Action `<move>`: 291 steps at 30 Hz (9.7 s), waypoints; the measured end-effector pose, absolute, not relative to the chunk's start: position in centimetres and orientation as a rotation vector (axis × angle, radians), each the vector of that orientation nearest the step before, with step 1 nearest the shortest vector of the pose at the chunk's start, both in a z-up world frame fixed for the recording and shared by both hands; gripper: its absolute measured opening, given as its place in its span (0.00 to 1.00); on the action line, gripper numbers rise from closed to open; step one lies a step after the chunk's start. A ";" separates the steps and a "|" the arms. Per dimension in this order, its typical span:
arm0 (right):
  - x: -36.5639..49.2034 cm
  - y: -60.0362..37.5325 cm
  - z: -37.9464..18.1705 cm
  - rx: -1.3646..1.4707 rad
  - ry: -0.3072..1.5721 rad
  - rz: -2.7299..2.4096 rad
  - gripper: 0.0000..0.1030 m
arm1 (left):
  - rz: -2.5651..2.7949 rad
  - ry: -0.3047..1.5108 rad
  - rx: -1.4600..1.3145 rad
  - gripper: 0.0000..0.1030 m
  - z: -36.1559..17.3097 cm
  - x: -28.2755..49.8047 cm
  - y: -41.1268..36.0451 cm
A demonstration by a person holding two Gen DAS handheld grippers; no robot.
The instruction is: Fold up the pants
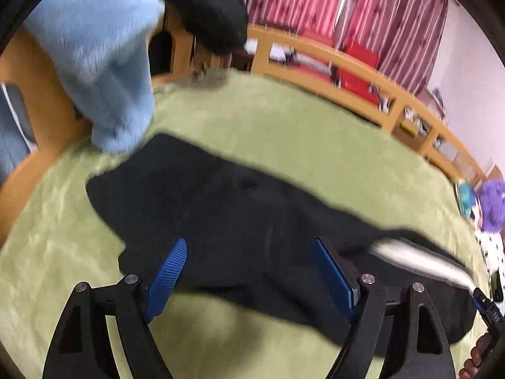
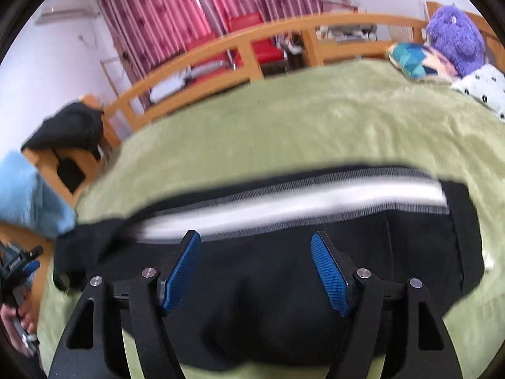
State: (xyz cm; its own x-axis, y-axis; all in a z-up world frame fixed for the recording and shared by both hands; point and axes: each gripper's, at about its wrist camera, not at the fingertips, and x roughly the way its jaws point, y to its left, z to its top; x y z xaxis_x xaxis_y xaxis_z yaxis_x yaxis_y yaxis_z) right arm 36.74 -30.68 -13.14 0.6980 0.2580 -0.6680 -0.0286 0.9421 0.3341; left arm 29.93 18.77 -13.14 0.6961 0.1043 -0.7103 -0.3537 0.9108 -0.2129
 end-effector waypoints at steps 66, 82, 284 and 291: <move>3.1 -47.9 -12.9 0.431 0.750 -0.159 0.54 | 0.227 0.872 -0.251 0.67 -19.0 -0.4 13.1; 8.9 -28.9 -15.4 0.301 0.933 0.168 0.58 | 0.032 0.589 -0.272 0.10 -11.5 10.6 15.5; 7.3 -24.3 -17.7 0.307 0.953 0.343 0.58 | 0.108 0.785 -0.287 0.69 -11.7 17.0 20.1; 6.0 -22.2 -17.3 0.261 0.939 0.387 0.58 | -0.004 0.927 -0.418 0.69 -18.2 9.6 18.7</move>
